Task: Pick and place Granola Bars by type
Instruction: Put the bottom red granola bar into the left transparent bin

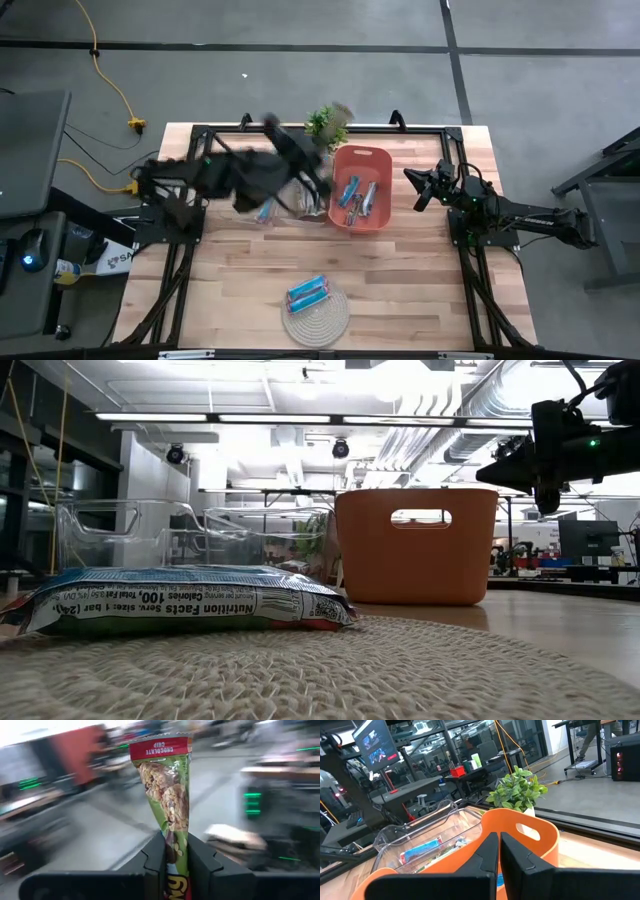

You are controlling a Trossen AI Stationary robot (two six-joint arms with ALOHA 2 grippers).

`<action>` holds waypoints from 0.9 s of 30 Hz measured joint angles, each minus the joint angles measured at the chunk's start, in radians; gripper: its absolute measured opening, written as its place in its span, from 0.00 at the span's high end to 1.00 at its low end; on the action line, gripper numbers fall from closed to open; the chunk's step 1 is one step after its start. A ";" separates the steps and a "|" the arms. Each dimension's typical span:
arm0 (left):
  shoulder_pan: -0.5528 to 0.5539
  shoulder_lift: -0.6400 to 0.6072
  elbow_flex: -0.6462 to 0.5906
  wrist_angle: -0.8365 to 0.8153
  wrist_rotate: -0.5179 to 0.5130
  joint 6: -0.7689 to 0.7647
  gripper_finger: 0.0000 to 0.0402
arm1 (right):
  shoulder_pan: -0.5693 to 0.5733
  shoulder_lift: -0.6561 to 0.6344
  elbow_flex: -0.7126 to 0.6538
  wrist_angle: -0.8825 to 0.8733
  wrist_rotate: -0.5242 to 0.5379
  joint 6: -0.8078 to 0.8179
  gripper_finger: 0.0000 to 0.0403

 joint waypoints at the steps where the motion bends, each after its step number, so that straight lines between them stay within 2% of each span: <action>1: 0.013 -0.018 0.000 -0.045 -0.059 -0.025 0.88 | 0.000 0.000 0.000 0.000 0.000 0.000 1.00; 4: 0.050 -0.068 0.000 -0.228 -0.215 -0.158 0.88 | 0.000 0.000 0.000 0.000 0.000 0.000 1.00; 6: 0.071 -0.098 0.000 -0.392 -0.267 -0.305 0.88 | 0.000 0.000 0.000 0.000 0.000 0.000 1.00; 8: 0.095 -0.123 0.000 -0.560 -0.264 -0.484 0.88 | 0.000 0.000 0.000 0.000 0.000 0.000 1.00; 11: 0.140 -0.144 -0.001 -0.811 -0.199 -0.774 0.88 | 0.000 0.000 0.000 0.000 0.000 0.000 1.00; 12: 0.160 -0.147 -0.014 -0.805 -0.170 -0.825 0.88 | 0.000 0.000 0.000 0.000 0.000 0.000 1.00; 15: 0.215 -0.181 -0.087 -0.767 -0.050 -0.786 0.88 | 0.000 0.000 0.000 0.000 0.000 0.000 1.00; 17: 0.255 -0.191 -0.128 -0.809 -0.033 -0.852 0.88 | 0.000 0.000 0.000 0.000 0.000 0.000 1.00; 22: 0.367 -0.235 -0.321 -0.798 0.070 -0.935 0.88 | 0.000 0.000 0.000 0.000 0.000 0.000 1.00; 27: 0.466 -0.297 -0.561 -0.786 0.216 -1.037 0.88 | 0.000 0.000 0.000 0.000 0.000 0.000 1.00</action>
